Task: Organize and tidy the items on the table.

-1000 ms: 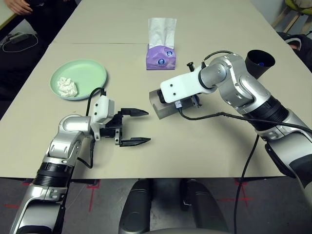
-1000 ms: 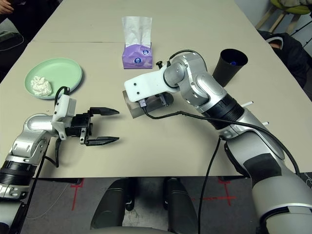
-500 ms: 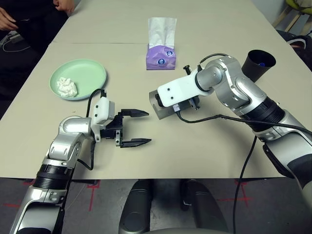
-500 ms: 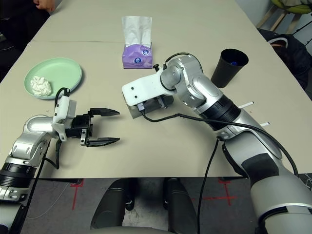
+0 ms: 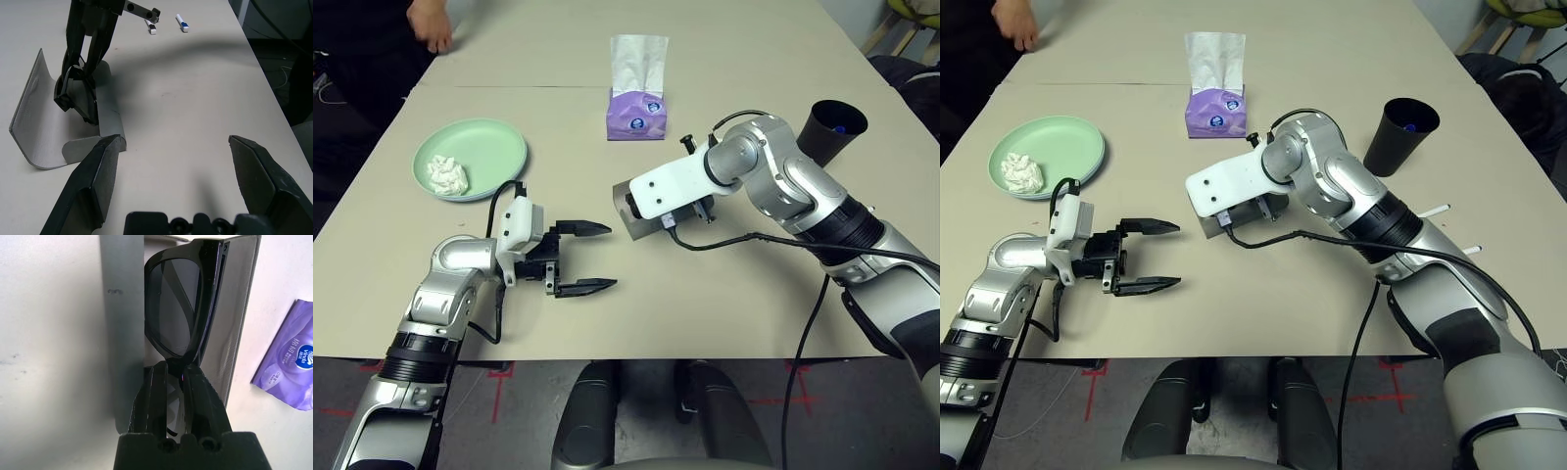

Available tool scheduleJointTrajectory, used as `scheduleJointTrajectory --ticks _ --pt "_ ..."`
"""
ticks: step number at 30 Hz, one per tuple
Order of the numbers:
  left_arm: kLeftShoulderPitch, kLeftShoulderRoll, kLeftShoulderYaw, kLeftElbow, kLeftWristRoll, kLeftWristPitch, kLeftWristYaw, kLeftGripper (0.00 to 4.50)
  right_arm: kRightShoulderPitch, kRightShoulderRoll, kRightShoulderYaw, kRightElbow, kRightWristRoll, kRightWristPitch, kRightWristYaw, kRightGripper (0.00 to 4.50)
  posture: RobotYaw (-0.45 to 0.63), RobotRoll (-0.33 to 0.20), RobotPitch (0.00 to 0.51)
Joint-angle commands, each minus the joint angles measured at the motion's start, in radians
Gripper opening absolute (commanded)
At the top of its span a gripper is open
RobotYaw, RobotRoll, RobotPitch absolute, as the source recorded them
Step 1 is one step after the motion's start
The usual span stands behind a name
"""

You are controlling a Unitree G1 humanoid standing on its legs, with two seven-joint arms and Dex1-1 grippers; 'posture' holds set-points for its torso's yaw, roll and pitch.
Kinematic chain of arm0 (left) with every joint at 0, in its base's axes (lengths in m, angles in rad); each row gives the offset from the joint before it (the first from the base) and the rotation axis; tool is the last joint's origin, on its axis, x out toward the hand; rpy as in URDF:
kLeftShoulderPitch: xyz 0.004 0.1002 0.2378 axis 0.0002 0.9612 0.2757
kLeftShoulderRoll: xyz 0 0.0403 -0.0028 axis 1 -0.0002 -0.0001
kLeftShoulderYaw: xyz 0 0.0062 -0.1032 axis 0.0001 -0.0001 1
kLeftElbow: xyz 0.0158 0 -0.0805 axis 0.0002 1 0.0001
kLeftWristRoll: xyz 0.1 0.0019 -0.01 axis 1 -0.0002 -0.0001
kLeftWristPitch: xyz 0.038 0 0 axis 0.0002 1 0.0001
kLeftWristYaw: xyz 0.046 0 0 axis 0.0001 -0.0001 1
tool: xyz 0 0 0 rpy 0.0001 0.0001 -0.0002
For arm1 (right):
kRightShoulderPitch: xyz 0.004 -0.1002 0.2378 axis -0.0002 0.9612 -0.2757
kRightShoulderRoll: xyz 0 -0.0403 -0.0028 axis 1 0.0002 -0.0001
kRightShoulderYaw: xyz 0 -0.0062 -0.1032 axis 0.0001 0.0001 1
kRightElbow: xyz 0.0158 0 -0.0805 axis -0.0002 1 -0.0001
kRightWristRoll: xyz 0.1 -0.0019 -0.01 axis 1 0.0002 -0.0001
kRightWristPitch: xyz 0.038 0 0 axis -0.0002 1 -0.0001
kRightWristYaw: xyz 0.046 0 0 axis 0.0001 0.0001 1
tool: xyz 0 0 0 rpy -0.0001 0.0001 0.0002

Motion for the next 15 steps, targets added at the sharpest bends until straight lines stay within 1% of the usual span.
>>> scheduleJointTrajectory --ticks 1,3,8,10,11,15 --pt "0.005 0.000 -0.005 -0.007 0.000 -0.003 -0.005 4.50 0.000 -0.006 -0.002 -0.004 -0.004 0.001 0.010 1.05 0.19 0.000 0.182" --pt "0.000 -0.001 -0.006 0.002 0.003 -0.008 -0.007 4.50 -0.001 -0.007 -0.004 -0.005 -0.006 0.003 0.010 1.65 0.18 0.000 0.170" --pt "-0.026 -0.001 -0.007 0.034 0.009 -0.018 -0.017 4.50 -0.005 -0.005 -0.006 -0.006 -0.009 0.009 0.006 3.58 0.17 0.000 0.162" --pt "-0.032 -0.002 -0.008 0.042 0.010 -0.022 -0.020 4.50 -0.007 -0.006 -0.009 -0.006 -0.010 0.011 0.003 4.25 0.16 0.000 0.160" --pt "-0.035 -0.003 -0.010 0.046 0.011 -0.024 -0.021 4.50 -0.009 -0.007 -0.011 -0.005 -0.011 0.011 0.001 4.45 0.16 0.000 0.160" --pt "-0.040 -0.007 -0.013 0.060 0.014 -0.033 -0.028 4.50 -0.028 -0.013 -0.026 -0.004 -0.005 0.012 -0.003 4.45 0.15 0.000 0.157"
